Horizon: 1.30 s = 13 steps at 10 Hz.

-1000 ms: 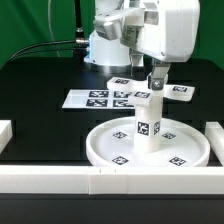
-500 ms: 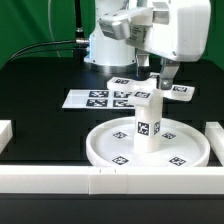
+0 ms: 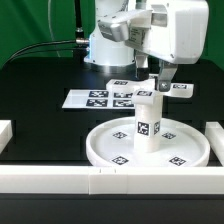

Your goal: Assemble round table

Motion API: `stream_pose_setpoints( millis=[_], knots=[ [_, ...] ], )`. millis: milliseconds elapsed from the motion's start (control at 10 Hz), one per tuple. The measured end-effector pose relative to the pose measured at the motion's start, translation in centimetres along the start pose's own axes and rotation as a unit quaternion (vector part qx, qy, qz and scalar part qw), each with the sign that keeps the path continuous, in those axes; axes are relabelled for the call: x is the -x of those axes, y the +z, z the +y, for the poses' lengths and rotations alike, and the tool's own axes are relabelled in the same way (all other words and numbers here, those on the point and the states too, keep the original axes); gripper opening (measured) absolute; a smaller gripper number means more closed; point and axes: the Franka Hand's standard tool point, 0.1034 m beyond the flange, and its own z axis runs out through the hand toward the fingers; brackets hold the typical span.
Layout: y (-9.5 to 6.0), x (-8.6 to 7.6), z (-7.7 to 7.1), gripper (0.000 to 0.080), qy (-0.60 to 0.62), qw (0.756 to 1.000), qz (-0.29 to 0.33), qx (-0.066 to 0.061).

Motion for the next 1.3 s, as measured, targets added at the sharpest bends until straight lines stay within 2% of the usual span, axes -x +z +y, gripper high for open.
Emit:
stream_pose_setpoints(
  millis=[500, 800, 1000, 1300],
  knots=[
    [0.03, -0.07, 0.01, 0.0649, -0.001, 1.0, 0.0, 0.0],
    [0.0, -0.22, -0.03, 0.0649, -0.059, 0.998, -0.01, -0.004],
    [-0.66, -0.06, 0.27, 0.0649, -0.062, 0.998, -0.015, 0.001],
    [-0.49, 0.01, 0.14, 0.0649, -0.059, 0.998, -0.015, -0.001]
  ],
)
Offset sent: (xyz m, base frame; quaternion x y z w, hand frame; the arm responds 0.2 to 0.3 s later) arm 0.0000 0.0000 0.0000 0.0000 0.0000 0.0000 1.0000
